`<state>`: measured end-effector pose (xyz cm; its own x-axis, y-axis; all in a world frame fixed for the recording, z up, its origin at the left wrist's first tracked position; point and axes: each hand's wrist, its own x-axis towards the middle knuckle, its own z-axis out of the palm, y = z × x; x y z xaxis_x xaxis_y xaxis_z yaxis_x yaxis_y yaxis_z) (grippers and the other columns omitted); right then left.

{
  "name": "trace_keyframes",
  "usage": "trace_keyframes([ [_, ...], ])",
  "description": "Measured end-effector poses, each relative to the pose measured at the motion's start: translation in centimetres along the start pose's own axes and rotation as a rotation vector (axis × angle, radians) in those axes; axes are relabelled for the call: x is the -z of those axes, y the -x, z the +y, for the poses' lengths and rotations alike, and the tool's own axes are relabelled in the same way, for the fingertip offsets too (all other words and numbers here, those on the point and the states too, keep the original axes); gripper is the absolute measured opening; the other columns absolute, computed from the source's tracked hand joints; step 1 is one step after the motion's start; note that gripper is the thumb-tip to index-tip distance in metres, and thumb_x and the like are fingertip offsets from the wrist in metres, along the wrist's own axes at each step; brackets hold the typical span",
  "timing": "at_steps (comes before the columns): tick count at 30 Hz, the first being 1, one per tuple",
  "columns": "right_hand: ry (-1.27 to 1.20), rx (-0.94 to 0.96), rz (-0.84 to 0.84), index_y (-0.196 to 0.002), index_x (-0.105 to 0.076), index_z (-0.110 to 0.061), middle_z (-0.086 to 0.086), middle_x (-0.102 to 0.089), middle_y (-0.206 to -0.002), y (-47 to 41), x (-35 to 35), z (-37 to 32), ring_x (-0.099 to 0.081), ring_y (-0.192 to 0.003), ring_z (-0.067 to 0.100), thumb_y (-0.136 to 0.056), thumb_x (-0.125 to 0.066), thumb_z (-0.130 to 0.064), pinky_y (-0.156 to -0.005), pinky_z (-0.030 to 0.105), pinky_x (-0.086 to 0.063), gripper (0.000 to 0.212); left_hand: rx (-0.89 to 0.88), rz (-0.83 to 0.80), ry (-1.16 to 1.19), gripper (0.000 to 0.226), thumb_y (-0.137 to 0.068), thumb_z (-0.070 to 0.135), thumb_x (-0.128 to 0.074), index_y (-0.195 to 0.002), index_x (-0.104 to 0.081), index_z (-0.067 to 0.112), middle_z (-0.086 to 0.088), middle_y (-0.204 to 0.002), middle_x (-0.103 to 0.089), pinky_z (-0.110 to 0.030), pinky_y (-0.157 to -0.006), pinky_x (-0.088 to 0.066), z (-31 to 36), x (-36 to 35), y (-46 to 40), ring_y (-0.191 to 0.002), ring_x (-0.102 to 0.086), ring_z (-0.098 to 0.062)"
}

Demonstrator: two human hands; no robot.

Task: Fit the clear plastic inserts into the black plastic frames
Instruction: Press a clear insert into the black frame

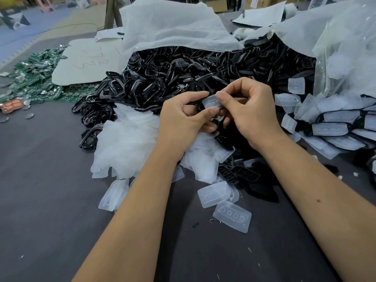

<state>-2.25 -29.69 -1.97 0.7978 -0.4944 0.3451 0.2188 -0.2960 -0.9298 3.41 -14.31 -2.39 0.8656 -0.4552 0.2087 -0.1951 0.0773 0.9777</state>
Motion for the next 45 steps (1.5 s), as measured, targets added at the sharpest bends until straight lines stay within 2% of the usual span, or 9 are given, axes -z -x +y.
trace_keyframes([
  [6, 0.002, -0.015, 0.011, -0.091, -0.067, -0.005, 0.009, -0.074, -0.070, 0.0, 0.0, 0.0, -0.070, -0.054, 0.025, -0.095, -0.076, -0.020, -0.053, 0.044, -0.061, 0.018, 0.010, -0.014, 0.002, 0.042, -0.087, 0.006, -0.083, -0.125, -0.067, 0.005, -0.012, -0.075, -0.078, -0.027, -0.054, -0.059, 0.1, -0.1, 0.0, -0.055, -0.073, -0.022],
  [13, 0.022, -0.027, -0.002, -0.083, -0.067, -0.014, 0.007, -0.073, -0.068, 0.0, 0.1, 0.0, -0.066, -0.049, 0.012, -0.092, -0.078, -0.017, -0.047, 0.022, -0.050, 0.015, -0.002, -0.025, -0.063, 0.042, -0.086, 0.007, -0.085, -0.123, -0.064, 0.007, -0.009, -0.075, -0.078, -0.031, -0.054, -0.061, 0.2, -0.1, 0.2, -0.055, -0.074, -0.026],
  [23, 0.046, -0.004, -0.017, -0.084, -0.063, -0.011, 0.007, -0.073, -0.072, -0.2, 0.1, 0.2, -0.065, -0.049, 0.015, -0.093, -0.076, -0.010, -0.051, 0.026, -0.053, 0.016, 0.009, 0.010, -0.083, 0.035, -0.088, 0.001, -0.081, -0.119, -0.066, 0.004, -0.012, -0.079, -0.079, -0.036, -0.057, -0.063, 0.2, -0.1, 0.2, -0.056, -0.073, -0.026],
  [25, 0.046, 0.006, -0.014, -0.084, -0.063, -0.012, 0.007, -0.073, -0.075, -0.1, 0.1, 0.2, -0.066, -0.052, 0.014, -0.092, -0.077, -0.009, -0.053, 0.026, -0.054, 0.017, 0.002, 0.028, -0.075, 0.033, -0.089, 0.006, -0.082, -0.118, -0.066, 0.005, -0.016, -0.078, -0.077, -0.034, -0.056, -0.062, 0.3, -0.2, 0.3, -0.057, -0.074, -0.026],
  [28, 0.032, 0.032, -0.006, -0.087, -0.062, -0.014, 0.009, -0.073, -0.080, 0.0, 0.1, 0.0, -0.070, -0.063, 0.020, -0.089, -0.079, -0.008, -0.058, 0.029, -0.057, 0.018, 0.009, 0.060, -0.050, 0.021, -0.096, 0.016, -0.076, -0.112, -0.069, 0.005, -0.021, -0.078, -0.075, -0.031, -0.055, -0.060, 0.3, -0.3, 0.3, -0.058, -0.074, -0.029],
  [32, 0.019, 0.023, 0.008, -0.094, -0.060, -0.015, 0.009, -0.074, -0.083, 0.1, 0.2, -0.1, -0.068, -0.063, 0.019, -0.087, -0.081, -0.011, -0.061, 0.034, -0.059, 0.023, 0.020, 0.058, -0.031, 0.006, -0.100, 0.006, -0.068, -0.105, -0.071, 0.003, -0.016, -0.076, -0.077, -0.030, -0.054, -0.059, 0.2, -0.2, 0.2, -0.061, -0.074, -0.031],
  [35, -0.004, -0.011, 0.006, -0.098, -0.064, -0.013, 0.010, -0.075, -0.083, 0.0, 0.2, -0.2, -0.069, -0.063, 0.017, -0.086, -0.084, -0.014, -0.064, 0.034, -0.059, 0.024, 0.019, 0.052, -0.015, 0.007, -0.101, 0.004, -0.066, -0.105, -0.070, 0.002, -0.017, -0.078, -0.077, -0.030, -0.054, -0.059, 0.4, -0.2, 0.2, -0.061, -0.074, -0.029],
  [39, -0.135, -0.084, -0.023, -0.096, -0.071, -0.009, 0.002, -0.074, -0.074, -0.1, 0.3, -0.5, -0.070, -0.064, 0.015, -0.088, -0.083, -0.011, -0.061, 0.026, -0.055, 0.014, 0.021, 0.055, 0.026, 0.007, -0.102, 0.001, -0.063, -0.102, -0.070, 0.004, -0.017, -0.077, -0.076, -0.029, -0.056, -0.059, 0.5, -0.1, 0.2, -0.059, -0.073, -0.024],
  [45, -0.193, -0.144, -0.078, -0.098, -0.075, -0.009, 0.006, -0.075, -0.079, -0.1, 0.4, -0.9, -0.070, -0.069, 0.017, -0.092, -0.077, -0.004, -0.062, 0.025, -0.055, 0.008, 0.030, 0.047, 0.073, 0.018, -0.103, -0.004, -0.056, -0.102, -0.070, 0.008, -0.013, -0.079, -0.078, -0.030, -0.060, -0.061, 0.5, 0.0, 0.2, -0.060, -0.072, -0.023],
])
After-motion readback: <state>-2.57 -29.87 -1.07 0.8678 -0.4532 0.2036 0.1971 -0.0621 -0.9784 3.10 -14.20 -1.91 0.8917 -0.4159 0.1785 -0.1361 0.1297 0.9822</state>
